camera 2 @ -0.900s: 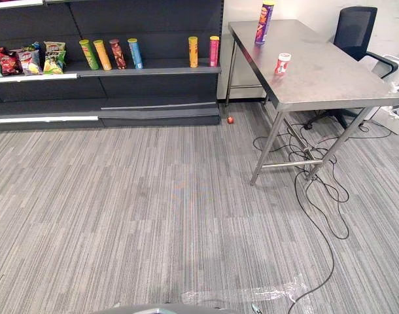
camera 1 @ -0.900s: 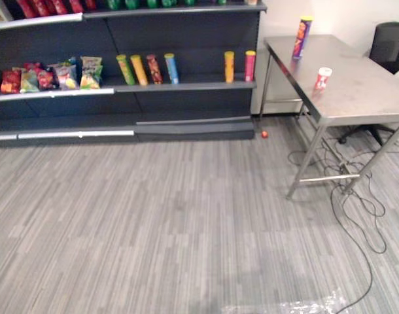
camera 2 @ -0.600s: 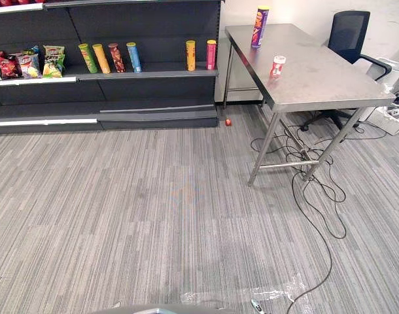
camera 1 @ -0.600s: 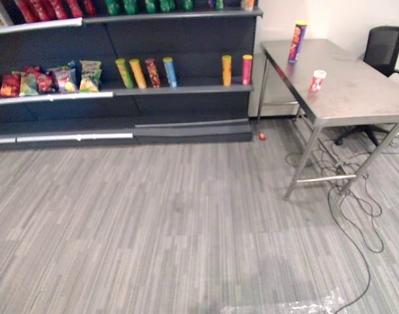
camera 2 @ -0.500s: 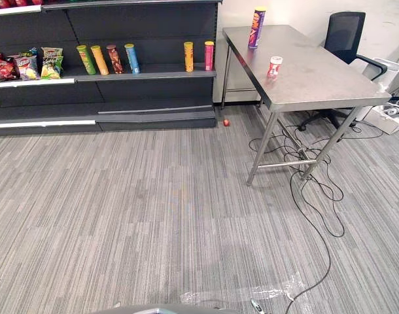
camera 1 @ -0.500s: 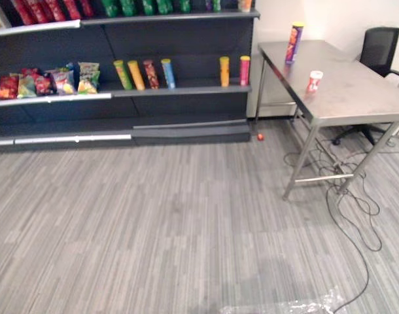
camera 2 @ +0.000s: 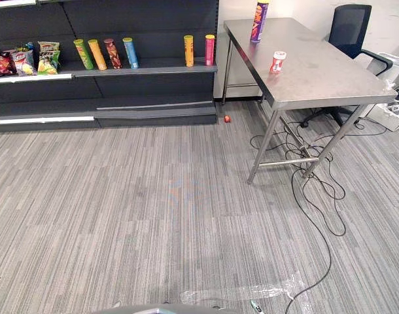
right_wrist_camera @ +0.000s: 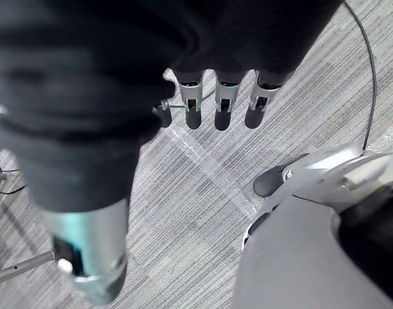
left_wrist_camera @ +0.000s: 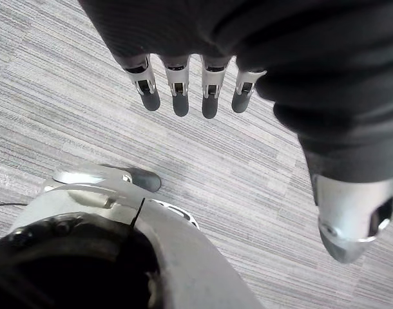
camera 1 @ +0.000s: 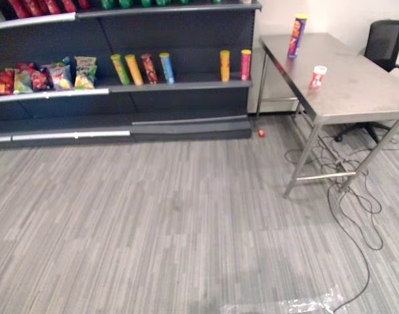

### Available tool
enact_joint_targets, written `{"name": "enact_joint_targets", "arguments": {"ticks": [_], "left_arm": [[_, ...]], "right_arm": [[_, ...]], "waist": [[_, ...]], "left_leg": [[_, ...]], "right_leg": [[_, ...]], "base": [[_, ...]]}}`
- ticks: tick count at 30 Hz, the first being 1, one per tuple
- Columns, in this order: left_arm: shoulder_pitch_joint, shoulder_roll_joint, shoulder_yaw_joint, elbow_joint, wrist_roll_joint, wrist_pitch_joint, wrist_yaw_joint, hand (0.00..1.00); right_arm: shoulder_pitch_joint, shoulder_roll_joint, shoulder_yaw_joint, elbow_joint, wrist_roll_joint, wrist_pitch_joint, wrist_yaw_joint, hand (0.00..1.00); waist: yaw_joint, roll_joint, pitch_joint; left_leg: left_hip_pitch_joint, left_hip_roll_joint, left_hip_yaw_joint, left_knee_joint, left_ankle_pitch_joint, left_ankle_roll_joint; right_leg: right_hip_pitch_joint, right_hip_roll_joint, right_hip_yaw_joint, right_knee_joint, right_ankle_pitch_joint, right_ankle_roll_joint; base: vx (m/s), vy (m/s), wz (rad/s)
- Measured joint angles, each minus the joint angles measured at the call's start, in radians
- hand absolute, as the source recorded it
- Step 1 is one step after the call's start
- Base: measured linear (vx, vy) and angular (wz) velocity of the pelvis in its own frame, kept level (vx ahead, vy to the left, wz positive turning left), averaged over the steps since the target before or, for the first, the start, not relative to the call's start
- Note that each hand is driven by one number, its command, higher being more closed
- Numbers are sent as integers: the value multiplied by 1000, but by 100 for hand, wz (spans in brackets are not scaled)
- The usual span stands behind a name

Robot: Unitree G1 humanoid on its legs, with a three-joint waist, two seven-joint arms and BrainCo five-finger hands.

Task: Put the gum and the chips on the shelf.

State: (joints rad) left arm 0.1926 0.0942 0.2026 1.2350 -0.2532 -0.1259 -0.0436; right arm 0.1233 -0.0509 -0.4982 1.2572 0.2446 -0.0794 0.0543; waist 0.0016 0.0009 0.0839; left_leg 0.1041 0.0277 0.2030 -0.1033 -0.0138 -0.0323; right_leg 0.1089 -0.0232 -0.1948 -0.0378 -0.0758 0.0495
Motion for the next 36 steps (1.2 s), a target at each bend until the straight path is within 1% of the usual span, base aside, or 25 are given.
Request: {"name": "enact_joint_targets", "arguments": {"ticks": [3, 5, 13, 16, 17, 18, 20, 22, 24, 25, 26, 27, 28, 29, 31, 32, 34, 36], "left_arm": [[0, 0, 0, 0, 0, 0, 0, 0], [0, 1, 0, 1, 0, 0, 0, 0], [-3, 4, -1, 8, 0, 0, -1, 0], [-11, 8, 0, 20, -1, 0, -1, 0], [-11, 9, 0, 20, -1, 0, -1, 0], [-13, 10, 0, 20, -2, 0, 0, 0], [-23, 12, 0, 20, -10, 0, 2, 0], [-36, 19, 0, 19, -20, 0, 2, 0], [-41, 27, 1, 16, -36, 0, 2, 0], [-43, 30, 8, 13, -57, 0, 2, 0], [-42, 26, 23, -5, -61, -1, 1, 0], [-42, 24, 24, -9, -61, -1, 1, 0], [-42, 22, 29, -19, -88, 0, -3, 0], [-42, 14, 37, -32, -111, 1, -4, 0], [-41, 0, 39, -46, -163, 1, -8, 0], [-44, -4, 39, -47, -209, -1, -10, 0], [-52, -6, 35, -47, -219, -1, -11, 0], [-52, -10, 31, -52, -225, -3, -19, 0]], "right_arm": [[-3, -2, 7, 8, 0, -2, 0, 0], [-3, -2, 7, 11, 0, -14, 0, 0], [-3, -2, 18, 11, 0, -16, 1, 0], [-4, -4, 18, 12, 1, -16, 1, 0], [-7, -4, 19, 11, 3, -16, 1, 0], [-18, -6, 29, 11, 14, -16, 1, 0], [-43, -6, 39, 10, 44, -17, 6, 0], [-54, -4, 45, 6, 70, -21, 15, 0], [-56, 12, 45, 6, 84, -23, 17, 0], [-61, 17, 45, 6, 86, -24, 17, 0], [-61, 19, 45, 6, 86, -27, 19, 0], [-61, 19, 45, 4, 87, -29, 19, 0], [-60, 21, 44, -9, 87, -34, 20, 0], [-50, 26, 43, -27, 88, -34, 20, 0], [-44, 24, 43, -38, 92, -36, 20, 0], [-43, 24, 46, -62, 120, -35, 20, 0], [-44, 24, 47, -69, 128, -36, 20, 0], [-50, 21, 54, -68, 128, -35, 20, 0]], "waist": [[0, -1, 0], [0, -1, 0], [-2, -5, 0], [2, -10, 3], [1, -11, 5], [0, -10, 9], [-5, -5, 25], [-6, -16, 46], [-7, -31, 57], [-4, -45, 70], [3, -47, 81], [3, -45, 87], [0, -43, 98], [5, -40, 104], [16, -23, 113], [23, -25, 118], [22, -17, 121], [23, -25, 127]], "left_leg": [[0, 0, 0, 0, 0, 0], [1, 0, 0, 0, 0, 0], [-13, -5, -17, 0, 2, 3], [-19, -7, -28, 0, 3, 5], [-25, -7, -30, 0, 4, 5], [-37, -5, -28, 0, 5, 6], [-55, -4, -29, 1, 12, 4], [-63, -3, -37, 5, 15, 2], [-66, -2, -51, 17, 3, -10], [-97, 4, -52, 108, -40, -9], [-151, 21, -49, 250, -107, -13], [-175, 30, -48, 319, -130, -16], [-232, 45, -48, 468, -150, -22], [-283, 64, -44, 603, -151, -22], [-317, 92, -34, 714, -150, -21], [-361, 112, -16, 776, -173, -17], [-391, 127, -16, 753, -202, -19], [-419, 125, -20, 648, -193, -20]], "right_leg": [[1, 0, 0, 1, 0, 0], [0, -1, 0, 2, 0, 0], [-3, -5, -19, -3, 0, 1], [-2, -6, -29, -9, 0, 1], [-8, -7, -31, -2, 0, 0], [-38, -8, -30, 33, -12, -9], [-76, -13, -31, 82, -33, -11], [-92, -15, -37, 109, -48, -15], [-92, -19, -50, 128, -66, -20], [-89, -24, -53, 146, -82, -25], [-84, -23, -54, 162, -99, -31], [-80, -21, -59, 168, -109, -35], [-59, -20, -73, 174, -119, -38], [-44, -18, -75, 182, -124, -38], [-16, -8, -74, 184, -132, -41], [-9, -10, -70, 183, -138, -50], [-12, -18, -70, 185, -151, -58], [-15, -52, -64, 193, -166, -45]], "base": [[0, 0, 0], [-17, -4, 0], [2, -2, 6], [23, -6, 13], [0, 0, 0], [0, 0, 0], [7, -4, -2], [4, -15, 14], [28, -34, 22], [20, -49, 9], [10, -44, 8], [4, -48, 19], [15, -40, 22], [24, -35, 17], [72, 16, -2], [108, 63, -3], [88, 81, 2], [146, 157, 2]]}}
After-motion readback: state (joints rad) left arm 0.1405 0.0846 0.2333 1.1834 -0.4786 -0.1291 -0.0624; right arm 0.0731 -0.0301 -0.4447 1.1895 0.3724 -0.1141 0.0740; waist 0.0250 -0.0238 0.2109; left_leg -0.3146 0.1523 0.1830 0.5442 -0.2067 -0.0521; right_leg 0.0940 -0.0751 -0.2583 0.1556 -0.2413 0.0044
